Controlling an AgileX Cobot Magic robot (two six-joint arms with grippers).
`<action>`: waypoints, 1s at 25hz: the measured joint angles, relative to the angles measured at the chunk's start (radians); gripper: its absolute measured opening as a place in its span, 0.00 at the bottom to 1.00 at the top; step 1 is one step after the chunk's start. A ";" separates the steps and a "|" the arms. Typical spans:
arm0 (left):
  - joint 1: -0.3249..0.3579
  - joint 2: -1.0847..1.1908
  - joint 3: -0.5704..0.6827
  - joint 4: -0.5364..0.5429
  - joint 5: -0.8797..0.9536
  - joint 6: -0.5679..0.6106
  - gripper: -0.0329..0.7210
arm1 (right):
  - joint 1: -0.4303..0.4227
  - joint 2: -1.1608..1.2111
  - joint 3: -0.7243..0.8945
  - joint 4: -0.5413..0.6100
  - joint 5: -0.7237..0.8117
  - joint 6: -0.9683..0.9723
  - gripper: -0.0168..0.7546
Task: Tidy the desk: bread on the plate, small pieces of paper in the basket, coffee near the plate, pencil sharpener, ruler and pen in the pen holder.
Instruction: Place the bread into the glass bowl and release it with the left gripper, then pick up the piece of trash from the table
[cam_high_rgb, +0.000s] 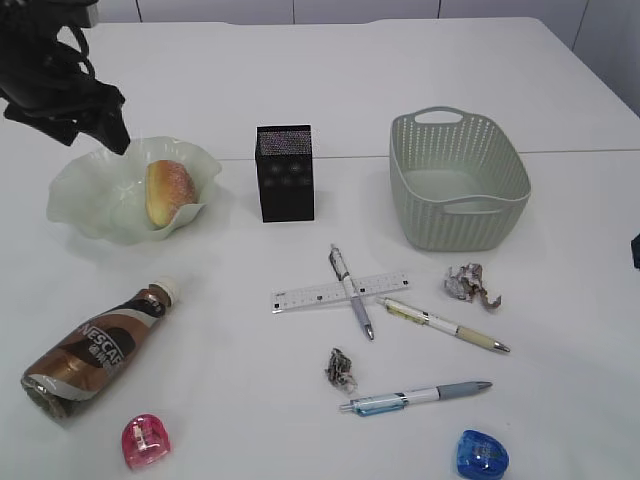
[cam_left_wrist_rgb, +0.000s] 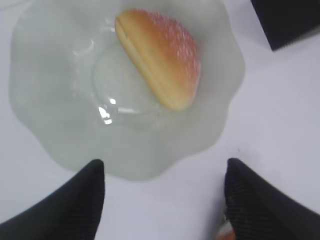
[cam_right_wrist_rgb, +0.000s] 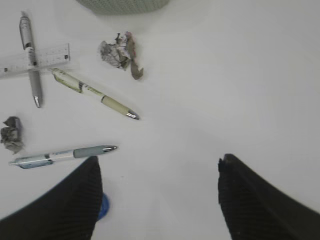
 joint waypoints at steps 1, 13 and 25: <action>0.000 -0.018 0.000 0.002 0.052 0.000 0.76 | 0.000 0.000 0.000 0.020 0.000 0.000 0.71; 0.000 -0.301 0.277 -0.065 0.130 -0.024 0.75 | 0.002 0.007 -0.109 0.084 0.063 -0.018 0.71; 0.000 -0.708 0.663 -0.089 0.074 -0.057 0.75 | 0.184 0.224 -0.190 -0.058 0.081 0.039 0.71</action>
